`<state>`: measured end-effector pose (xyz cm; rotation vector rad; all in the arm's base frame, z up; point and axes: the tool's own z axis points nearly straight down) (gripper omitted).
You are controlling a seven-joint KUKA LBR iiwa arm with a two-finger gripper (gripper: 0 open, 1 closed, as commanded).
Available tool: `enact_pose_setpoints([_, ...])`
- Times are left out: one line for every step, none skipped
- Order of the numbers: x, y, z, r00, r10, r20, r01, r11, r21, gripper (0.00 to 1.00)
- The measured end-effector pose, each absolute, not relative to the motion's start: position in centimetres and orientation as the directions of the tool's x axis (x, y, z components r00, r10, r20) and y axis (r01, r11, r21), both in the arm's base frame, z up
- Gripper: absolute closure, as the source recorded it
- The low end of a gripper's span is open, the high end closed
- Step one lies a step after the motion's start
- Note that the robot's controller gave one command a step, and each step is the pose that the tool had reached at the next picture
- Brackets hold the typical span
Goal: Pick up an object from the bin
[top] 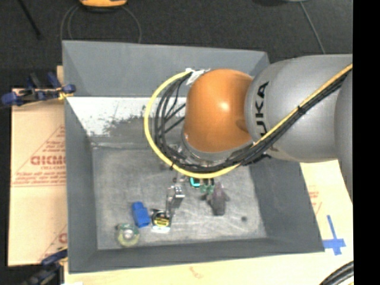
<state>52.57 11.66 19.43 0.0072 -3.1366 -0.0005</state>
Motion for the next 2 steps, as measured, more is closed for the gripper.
enact_pose_setpoints([51.3, 9.3, 7.3, -0.895, -0.445, -0.011, -0.445, 0.895, -0.002, 0.00])
enact_pose_setpoints([50.4, 15.7, 7.9, -0.994, -0.112, -0.006, -0.112, 0.994, 0.004, 0.00])
